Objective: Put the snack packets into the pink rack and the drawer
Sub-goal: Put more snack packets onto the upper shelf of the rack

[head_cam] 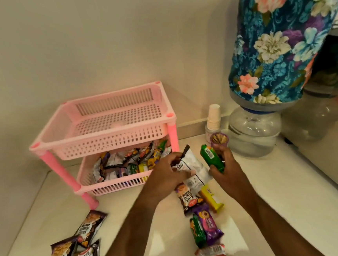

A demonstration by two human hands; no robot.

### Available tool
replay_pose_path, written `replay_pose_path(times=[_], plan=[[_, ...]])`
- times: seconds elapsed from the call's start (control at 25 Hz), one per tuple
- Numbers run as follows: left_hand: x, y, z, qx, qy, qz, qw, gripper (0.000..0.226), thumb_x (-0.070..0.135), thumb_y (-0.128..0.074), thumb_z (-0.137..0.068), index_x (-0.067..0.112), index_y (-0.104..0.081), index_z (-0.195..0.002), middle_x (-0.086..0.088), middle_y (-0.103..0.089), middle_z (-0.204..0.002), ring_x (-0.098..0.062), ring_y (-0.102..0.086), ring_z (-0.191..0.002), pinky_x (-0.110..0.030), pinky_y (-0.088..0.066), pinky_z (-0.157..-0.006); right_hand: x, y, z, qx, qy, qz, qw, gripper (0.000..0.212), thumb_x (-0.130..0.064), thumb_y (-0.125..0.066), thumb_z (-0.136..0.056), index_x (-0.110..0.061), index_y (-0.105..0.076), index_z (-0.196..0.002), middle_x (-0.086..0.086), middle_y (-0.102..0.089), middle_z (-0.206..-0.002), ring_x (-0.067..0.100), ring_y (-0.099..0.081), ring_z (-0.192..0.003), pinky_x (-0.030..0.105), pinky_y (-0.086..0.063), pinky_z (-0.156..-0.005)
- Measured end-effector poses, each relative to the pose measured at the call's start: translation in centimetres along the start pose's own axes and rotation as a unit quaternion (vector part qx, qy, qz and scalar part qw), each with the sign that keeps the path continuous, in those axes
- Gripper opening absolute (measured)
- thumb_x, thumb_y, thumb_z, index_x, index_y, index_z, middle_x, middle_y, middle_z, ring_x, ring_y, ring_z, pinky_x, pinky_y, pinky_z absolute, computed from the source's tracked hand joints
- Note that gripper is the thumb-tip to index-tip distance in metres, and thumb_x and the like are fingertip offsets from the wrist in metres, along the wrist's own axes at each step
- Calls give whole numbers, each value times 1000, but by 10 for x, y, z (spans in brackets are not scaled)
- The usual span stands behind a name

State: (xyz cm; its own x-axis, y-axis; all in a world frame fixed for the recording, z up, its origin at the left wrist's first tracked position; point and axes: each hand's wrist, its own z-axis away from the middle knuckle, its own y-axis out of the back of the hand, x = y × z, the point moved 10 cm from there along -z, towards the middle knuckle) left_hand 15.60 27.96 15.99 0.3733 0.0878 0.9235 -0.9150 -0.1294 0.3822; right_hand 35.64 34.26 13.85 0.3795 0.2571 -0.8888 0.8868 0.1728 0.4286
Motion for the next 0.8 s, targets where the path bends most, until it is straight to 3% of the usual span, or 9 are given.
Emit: replay_pose_path(times=[0.12, 0.24, 0.36, 0.48, 0.56, 0.68, 0.8], plan=[[41, 78, -4, 46, -36, 35, 998, 53, 48, -90, -64, 41, -68, -111, 16, -76, -107, -4, -73, -98, -26, -57, -82, -71, -8, -34, 1, 66, -14, 998, 60, -16, -69, -91, -43, -41, -137, -39, -52, -120, -18, -56, -107, 1, -46, -83], [65, 152, -9, 109, -48, 63, 991, 43, 44, -89, -67, 36, -69, -104, 11, -78, -102, -10, -77, -88, -27, -62, -71, -129, -16, -63, -4, 122, -3, 992, 59, -21, -69, -93, -31, -41, -143, -21, -55, -131, -12, -54, -115, 2, -45, -91], [75, 213, -23, 171, -53, 86, 980, 42, 41, -87, -74, 28, -65, -107, 8, -78, -101, -15, -78, -82, -28, -63, -66, -175, -30, -90, -19, 164, 9, 986, 61, -22, -70, -93, -29, -40, -145, -17, -54, -135, -10, -54, -119, 12, -48, -96], [77, 251, -46, 235, -38, 65, 969, 40, 42, -79, -84, 27, -55, -111, 5, -74, -107, -13, -77, -78, -29, -62, -65, -205, -50, -117, -45, 171, 30, 984, 62, -23, -69, -93, -38, -36, -143, -20, -55, -124, -22, -57, -103, 7, -54, -75], [75, 261, -63, 258, -20, 37, 965, 39, 40, -70, -92, 25, -47, -119, -2, -69, -117, -17, -76, -85, -28, -61, -65, -220, -64, -133, -60, 167, 48, 983, 61, -25, -69, -93, -44, -35, -140, -15, -59, -118, -11, -64, -94, 7, -54, -64], [71, 258, -83, 251, -4, -12, 968, 48, 30, -59, -99, 28, -31, -138, -9, -60, -129, -27, -69, -102, -43, -62, -83, -239, -83, -151, -64, 187, 128, 972, 47, -23, -66, -93, -41, -41, -128, -4, -66, -112, 10, -69, -82, 25, -59, -64], [68, 248, -98, 228, -1, -89, 970, 35, 24, -57, -101, 27, -40, -132, -13, -54, -129, -34, -65, -104, -45, -62, -79, -243, -106, -170, -87, 178, 207, 958, 28, -16, -65, -91, -27, -55, -115, 5, -69, -109, 20, -63, -78, 25, -46, -59]])
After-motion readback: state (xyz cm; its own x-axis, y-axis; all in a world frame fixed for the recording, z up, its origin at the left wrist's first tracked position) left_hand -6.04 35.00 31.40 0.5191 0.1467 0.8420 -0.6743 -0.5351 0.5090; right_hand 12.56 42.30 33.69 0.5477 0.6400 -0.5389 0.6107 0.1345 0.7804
